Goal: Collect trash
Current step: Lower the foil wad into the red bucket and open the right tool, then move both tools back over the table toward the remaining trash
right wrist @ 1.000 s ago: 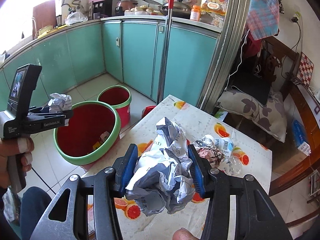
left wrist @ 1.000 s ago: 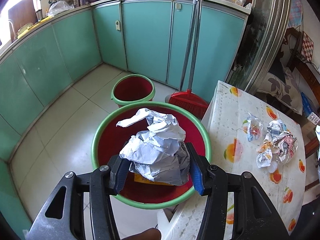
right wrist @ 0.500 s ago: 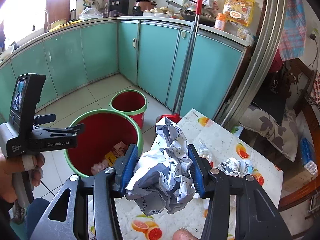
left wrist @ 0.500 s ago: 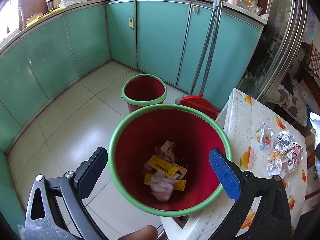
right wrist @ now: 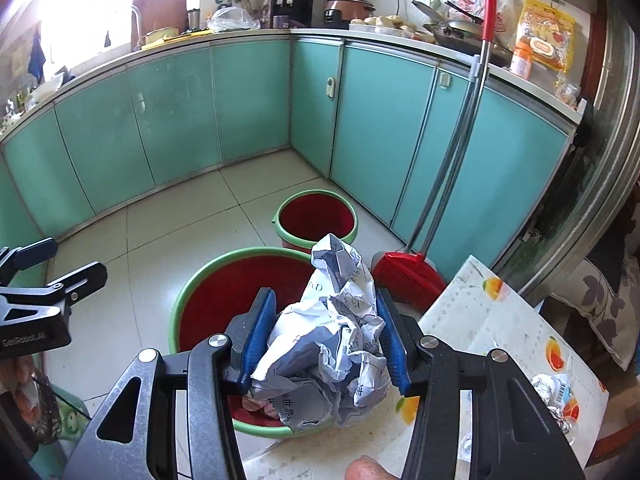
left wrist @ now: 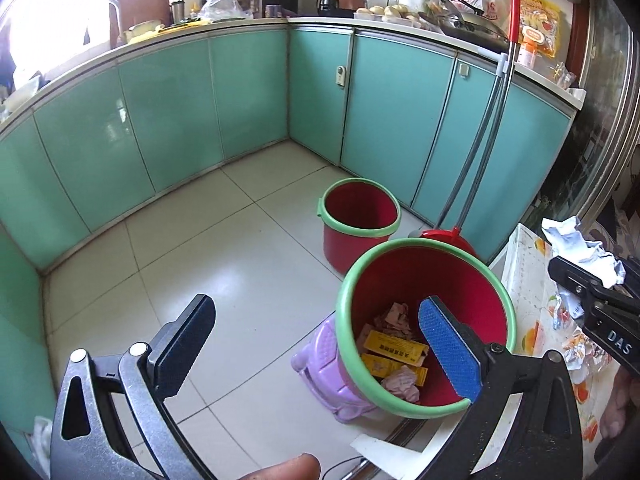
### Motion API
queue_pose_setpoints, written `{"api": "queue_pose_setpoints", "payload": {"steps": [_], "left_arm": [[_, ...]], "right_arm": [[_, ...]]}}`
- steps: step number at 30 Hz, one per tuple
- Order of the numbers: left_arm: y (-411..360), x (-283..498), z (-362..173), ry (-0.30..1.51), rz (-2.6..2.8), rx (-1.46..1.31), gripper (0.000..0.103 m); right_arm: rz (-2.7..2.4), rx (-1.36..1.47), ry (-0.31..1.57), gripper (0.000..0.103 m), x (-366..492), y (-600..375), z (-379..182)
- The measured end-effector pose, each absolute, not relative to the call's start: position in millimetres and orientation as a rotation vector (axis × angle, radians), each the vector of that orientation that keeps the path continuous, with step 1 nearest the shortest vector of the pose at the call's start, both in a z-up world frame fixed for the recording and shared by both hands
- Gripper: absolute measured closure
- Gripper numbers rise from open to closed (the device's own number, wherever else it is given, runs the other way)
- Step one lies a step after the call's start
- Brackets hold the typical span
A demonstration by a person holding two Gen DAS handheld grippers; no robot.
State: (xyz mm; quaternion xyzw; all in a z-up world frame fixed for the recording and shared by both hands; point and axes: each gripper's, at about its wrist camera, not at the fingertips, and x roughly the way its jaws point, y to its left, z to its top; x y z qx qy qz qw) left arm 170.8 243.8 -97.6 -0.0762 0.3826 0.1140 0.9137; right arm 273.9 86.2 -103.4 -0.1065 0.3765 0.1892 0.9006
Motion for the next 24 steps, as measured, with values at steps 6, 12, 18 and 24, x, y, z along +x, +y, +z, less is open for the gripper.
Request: {"api": "queue_pose_setpoints", "payload": {"steps": [6,12,18,24], "left_arm": [[258,158,-99,0.788,0.261,-0.186,0.001],[266,152,-102,0.796,0.284,-0.185,0.001],[265,149,-106,0.804,0.292,-0.170,0.001],[260,147,-102,0.791,0.286,-0.146,0.000]], "right_arm": [[0.419,-0.233,0.807,0.053,292,112,-123],[0.418,-0.225,0.836,0.033,303,120,-140],[0.398,-0.240,0.828,0.016,304,120,-143],[0.393,-0.231,0.803,0.001,298,120,-137]]}}
